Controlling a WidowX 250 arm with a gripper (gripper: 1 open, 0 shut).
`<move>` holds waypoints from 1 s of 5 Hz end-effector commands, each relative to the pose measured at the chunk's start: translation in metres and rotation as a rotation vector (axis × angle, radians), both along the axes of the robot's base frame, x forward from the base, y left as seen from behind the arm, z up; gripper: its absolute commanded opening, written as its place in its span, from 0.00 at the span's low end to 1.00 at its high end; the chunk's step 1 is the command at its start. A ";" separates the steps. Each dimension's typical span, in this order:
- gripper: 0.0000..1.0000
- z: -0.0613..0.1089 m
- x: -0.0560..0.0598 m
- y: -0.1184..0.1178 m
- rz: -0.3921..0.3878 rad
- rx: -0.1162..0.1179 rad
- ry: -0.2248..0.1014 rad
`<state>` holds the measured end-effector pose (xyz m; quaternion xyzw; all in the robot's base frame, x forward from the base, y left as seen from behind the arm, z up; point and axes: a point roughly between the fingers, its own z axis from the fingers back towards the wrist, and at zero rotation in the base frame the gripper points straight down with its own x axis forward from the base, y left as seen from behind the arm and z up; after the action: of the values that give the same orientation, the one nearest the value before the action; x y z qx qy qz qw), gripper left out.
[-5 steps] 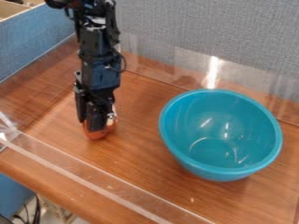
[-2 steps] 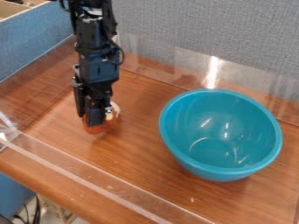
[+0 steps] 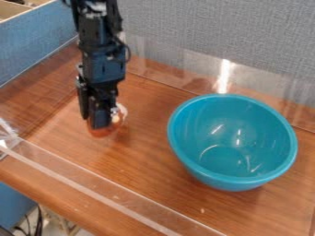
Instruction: Put the mushroom in the blue bowl
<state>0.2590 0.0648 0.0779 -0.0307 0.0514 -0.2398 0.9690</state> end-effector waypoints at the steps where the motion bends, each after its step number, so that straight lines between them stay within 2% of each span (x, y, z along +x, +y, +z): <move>1: 0.00 0.034 0.010 -0.015 -0.051 0.014 -0.094; 2: 0.00 0.053 0.018 -0.045 -0.155 0.013 -0.128; 3: 0.00 0.064 0.029 -0.081 -0.280 0.005 -0.150; 5: 0.00 0.070 0.057 -0.141 -0.473 -0.011 -0.167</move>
<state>0.3083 -0.0764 0.1288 -0.0116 0.0065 -0.4637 0.8859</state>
